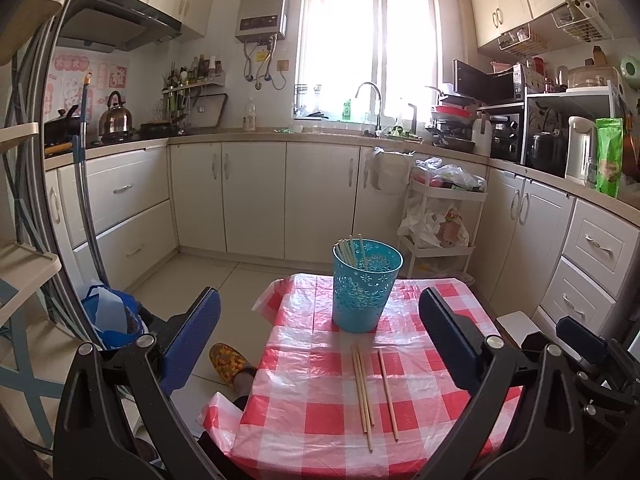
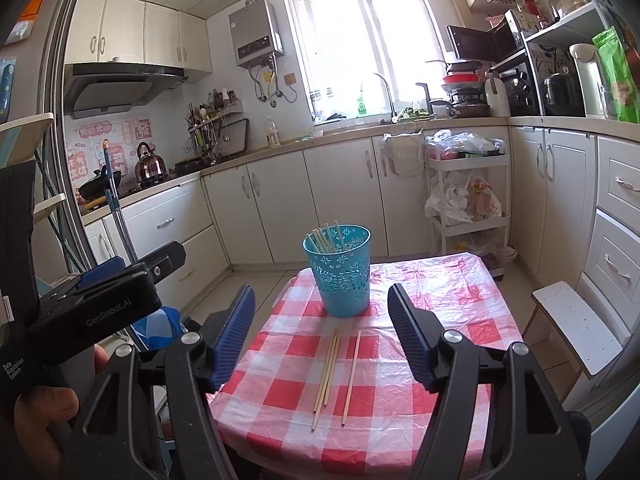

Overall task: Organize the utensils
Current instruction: 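Withdraw both open tools from the basket back above the table, then lower the right tool to a loose chopstick and close on it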

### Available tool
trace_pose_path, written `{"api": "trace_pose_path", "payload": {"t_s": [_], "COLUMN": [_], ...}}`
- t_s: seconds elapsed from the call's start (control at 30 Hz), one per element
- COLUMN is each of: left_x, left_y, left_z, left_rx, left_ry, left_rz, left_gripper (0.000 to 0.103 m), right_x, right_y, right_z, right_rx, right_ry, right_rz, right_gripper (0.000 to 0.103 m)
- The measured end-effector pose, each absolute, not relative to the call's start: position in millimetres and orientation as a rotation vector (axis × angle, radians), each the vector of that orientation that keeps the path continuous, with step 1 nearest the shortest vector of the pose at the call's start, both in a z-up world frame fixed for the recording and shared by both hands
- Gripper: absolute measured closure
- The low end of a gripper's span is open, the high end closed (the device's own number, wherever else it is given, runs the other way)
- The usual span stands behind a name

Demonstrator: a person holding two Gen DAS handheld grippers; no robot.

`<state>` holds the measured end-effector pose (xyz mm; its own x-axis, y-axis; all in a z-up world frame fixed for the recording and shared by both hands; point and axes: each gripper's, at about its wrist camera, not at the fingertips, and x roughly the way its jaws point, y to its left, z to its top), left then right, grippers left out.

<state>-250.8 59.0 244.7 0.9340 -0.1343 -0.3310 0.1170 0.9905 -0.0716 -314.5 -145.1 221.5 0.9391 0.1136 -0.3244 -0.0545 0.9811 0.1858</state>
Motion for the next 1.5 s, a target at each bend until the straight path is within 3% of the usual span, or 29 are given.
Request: {"api": "trace_pose_path", "payload": {"t_s": [0.63,0.97,1.3,1.47,1.5], "left_x": [-228.7,-179.9,-140.3,-122.0,-116.7], "left_y": [54.8,60.3,56.8,43.3,40.0], "left_z": [230.1,181.4,117.9,92.7,87.8], "left_rx": [-0.054,-0.066,-0.027,0.020,0.027], "left_ry": [0.384,0.515,0.658,0.710,0.723], "left_rz": [-0.127,-0.096,-0.083,-0.102,-0.110], "left_gripper": [0.008,0.008,0.008,0.008,0.008], "right_x": [-291.1,-223.1,-145.7,-105.0,-98.1], "right_y": [-144.4,-154.2,-152.5,-139.4,-137.1], "right_z": [202.4,128.2,55.6,29.0,23.2], "right_rx": [0.169,0.148,0.102,0.043,0.023], "right_ry": [0.421,0.619,0.803,0.891,0.914], "right_rz": [0.087,0.035,0.025,0.035,0.030], "right_gripper": [0.037,0.037,0.050,0.061,0.069]}}
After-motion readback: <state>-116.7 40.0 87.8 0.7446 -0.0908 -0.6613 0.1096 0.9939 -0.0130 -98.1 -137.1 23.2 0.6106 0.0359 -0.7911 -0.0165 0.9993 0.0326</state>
